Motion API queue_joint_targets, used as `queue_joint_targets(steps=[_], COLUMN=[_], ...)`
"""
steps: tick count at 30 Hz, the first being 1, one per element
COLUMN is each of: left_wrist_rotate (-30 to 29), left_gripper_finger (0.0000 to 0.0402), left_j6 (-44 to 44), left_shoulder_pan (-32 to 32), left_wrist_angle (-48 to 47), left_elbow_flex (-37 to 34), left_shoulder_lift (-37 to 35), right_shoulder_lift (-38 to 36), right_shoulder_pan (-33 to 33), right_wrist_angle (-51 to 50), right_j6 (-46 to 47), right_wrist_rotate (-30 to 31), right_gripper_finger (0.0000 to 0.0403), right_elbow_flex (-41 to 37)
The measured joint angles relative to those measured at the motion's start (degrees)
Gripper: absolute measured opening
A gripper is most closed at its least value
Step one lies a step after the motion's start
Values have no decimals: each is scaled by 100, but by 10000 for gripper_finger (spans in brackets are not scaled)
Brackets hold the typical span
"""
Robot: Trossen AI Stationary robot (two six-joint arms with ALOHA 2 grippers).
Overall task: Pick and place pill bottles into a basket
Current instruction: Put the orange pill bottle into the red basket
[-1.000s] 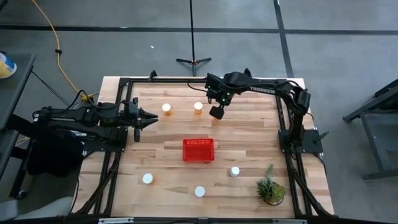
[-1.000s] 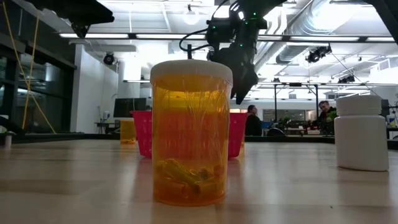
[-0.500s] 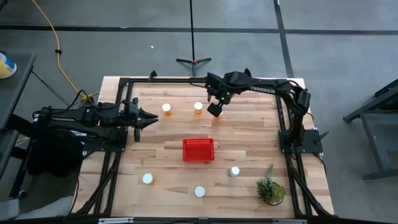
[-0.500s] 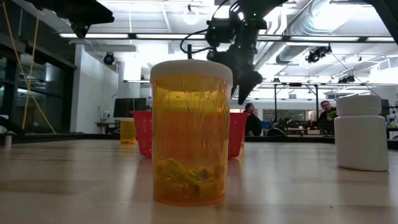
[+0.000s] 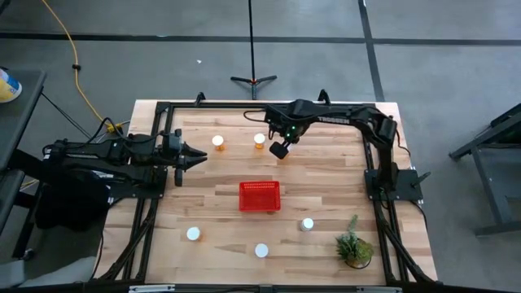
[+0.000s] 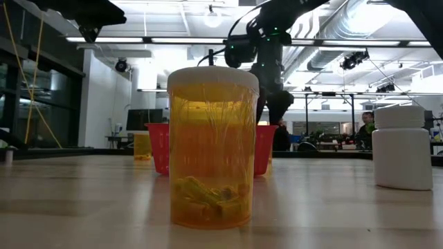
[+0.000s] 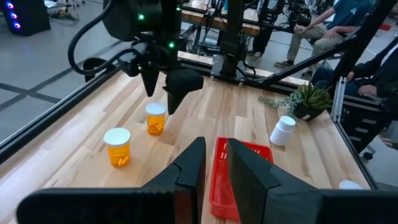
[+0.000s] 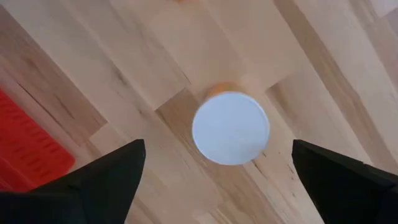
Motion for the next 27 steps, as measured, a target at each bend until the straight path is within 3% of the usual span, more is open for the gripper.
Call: queue_joint_targets(steps=[27], left_wrist_rotate=[121], left_gripper_finger=[104], left_j6=[-21], left_shoulder_pan=[-1], left_wrist_angle=[-42], left_elbow_flex=[0], left_shoulder_lift=[1], right_shoulder_lift=[478], right_shoulder_pan=[-153], right_wrist_angle=[263], right_j6=[-44], right_wrist_rotate=[-32], right_gripper_finger=[397], right_elbow_flex=[-4])
